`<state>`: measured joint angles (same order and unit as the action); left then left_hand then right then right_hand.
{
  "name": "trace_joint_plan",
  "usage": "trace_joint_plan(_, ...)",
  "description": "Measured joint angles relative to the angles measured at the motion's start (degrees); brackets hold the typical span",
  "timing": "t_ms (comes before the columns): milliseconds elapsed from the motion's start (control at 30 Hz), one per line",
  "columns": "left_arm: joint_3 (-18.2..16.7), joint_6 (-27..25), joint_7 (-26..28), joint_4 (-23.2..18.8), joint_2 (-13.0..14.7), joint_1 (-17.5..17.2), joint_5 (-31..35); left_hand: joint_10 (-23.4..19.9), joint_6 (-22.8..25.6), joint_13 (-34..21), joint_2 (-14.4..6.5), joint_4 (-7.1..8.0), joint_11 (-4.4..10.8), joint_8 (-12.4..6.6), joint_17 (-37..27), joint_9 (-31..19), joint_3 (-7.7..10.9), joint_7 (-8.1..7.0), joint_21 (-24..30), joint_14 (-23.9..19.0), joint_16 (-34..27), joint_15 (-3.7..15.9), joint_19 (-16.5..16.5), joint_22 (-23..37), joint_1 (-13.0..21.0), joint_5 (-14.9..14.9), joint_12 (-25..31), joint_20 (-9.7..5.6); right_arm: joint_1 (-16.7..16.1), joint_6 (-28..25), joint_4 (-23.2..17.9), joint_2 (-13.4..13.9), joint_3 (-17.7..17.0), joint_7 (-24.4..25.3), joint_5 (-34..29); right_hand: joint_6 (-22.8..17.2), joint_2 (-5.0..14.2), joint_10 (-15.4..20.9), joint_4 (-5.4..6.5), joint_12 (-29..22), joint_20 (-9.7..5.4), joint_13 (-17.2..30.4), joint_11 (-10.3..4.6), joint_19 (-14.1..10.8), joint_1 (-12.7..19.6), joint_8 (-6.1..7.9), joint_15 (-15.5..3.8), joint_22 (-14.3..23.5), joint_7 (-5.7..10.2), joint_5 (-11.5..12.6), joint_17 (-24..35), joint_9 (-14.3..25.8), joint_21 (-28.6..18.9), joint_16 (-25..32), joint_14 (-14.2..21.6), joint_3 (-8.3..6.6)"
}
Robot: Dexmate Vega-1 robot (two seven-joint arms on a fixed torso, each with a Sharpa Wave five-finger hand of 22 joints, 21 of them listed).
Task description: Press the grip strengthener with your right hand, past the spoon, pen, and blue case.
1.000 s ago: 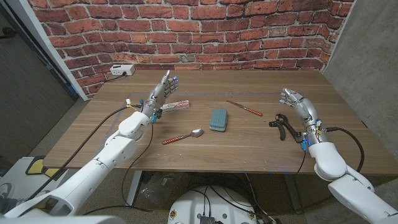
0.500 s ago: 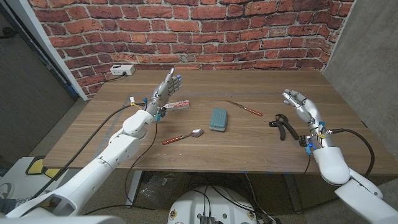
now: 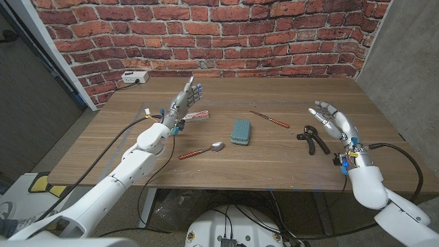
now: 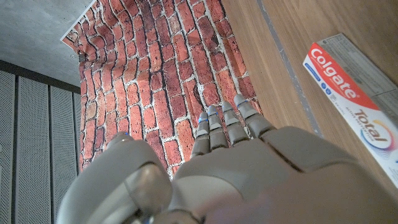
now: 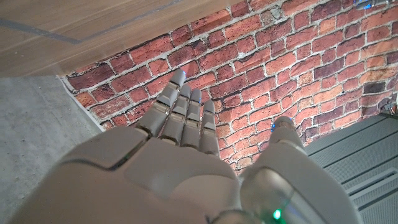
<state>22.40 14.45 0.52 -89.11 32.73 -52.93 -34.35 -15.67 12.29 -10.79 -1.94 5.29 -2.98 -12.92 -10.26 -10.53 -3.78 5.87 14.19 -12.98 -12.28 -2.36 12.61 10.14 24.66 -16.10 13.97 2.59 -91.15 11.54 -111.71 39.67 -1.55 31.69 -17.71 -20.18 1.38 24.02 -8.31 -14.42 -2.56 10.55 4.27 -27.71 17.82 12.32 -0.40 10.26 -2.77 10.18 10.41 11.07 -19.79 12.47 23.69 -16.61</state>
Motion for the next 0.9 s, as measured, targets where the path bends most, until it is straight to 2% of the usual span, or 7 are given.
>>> trace_joint_plan(300,0.2,0.3,-0.1,0.2,-0.3,0.1,0.0,-0.1,0.0,0.0,-0.1,0.00,-0.09,0.21,0.0,0.0,0.00,0.01,-0.2,-0.3,0.2,-0.31,0.1,0.0,0.1,0.0,-0.2,0.08,-2.0,-7.8,-2.9,-0.9,0.3,2.4,-5.2,0.0,-0.38,0.0,-0.24,0.0,0.00,0.0,0.00,0.0,0.8,0.00,0.00,-0.1,0.00,0.0,0.0,0.0,0.0,-0.3,0.0,-0.23)
trace_joint_plan(400,0.3,0.4,0.0,0.3,-0.6,0.3,0.1,-0.1,0.0,0.0,-0.2,0.00,-0.09,0.21,0.0,0.0,0.00,0.00,-0.2,-0.3,0.2,-0.31,0.1,0.0,0.2,0.0,-0.2,0.08,-2.3,-10.1,-3.4,-1.0,0.5,3.2,-6.6,0.0,-0.66,0.4,-0.63,0.0,0.01,0.0,-0.41,0.0,1.1,0.00,0.00,-0.1,0.00,0.0,0.0,0.0,0.3,-0.3,0.0,-0.32)
trace_joint_plan(700,0.9,0.8,0.4,1.4,-1.7,1.4,0.8,-0.1,0.0,0.0,-0.4,0.00,-0.09,0.21,0.0,0.0,0.00,0.00,-0.2,-0.5,0.2,-0.53,0.4,0.0,0.4,0.2,-0.4,0.39,-2.7,-17.2,-4.6,-1.3,2.3,5.0,-10.6,-0.7,-0.86,1.2,-0.79,0.0,-0.07,0.0,-0.81,0.4,2.2,0.00,-0.41,0.0,0.72,0.0,-0.1,0.0,0.8,-0.6,0.4,-0.49)
trace_joint_plan(900,1.4,1.0,0.5,2.2,-2.4,2.4,1.5,-0.1,0.3,0.0,-0.4,0.00,-0.09,0.21,0.0,0.0,0.00,-0.11,-0.2,-0.5,0.2,-0.53,0.4,0.0,0.4,0.2,-0.5,0.39,-1.7,-24.2,-5.8,-0.6,5.4,5.3,-13.6,-0.5,-0.98,1.5,-0.86,0.0,0.09,0.3,-1.03,1.0,2.8,0.00,-0.41,0.0,0.95,0.0,-0.3,0.0,1.2,-0.8,0.4,-0.56)
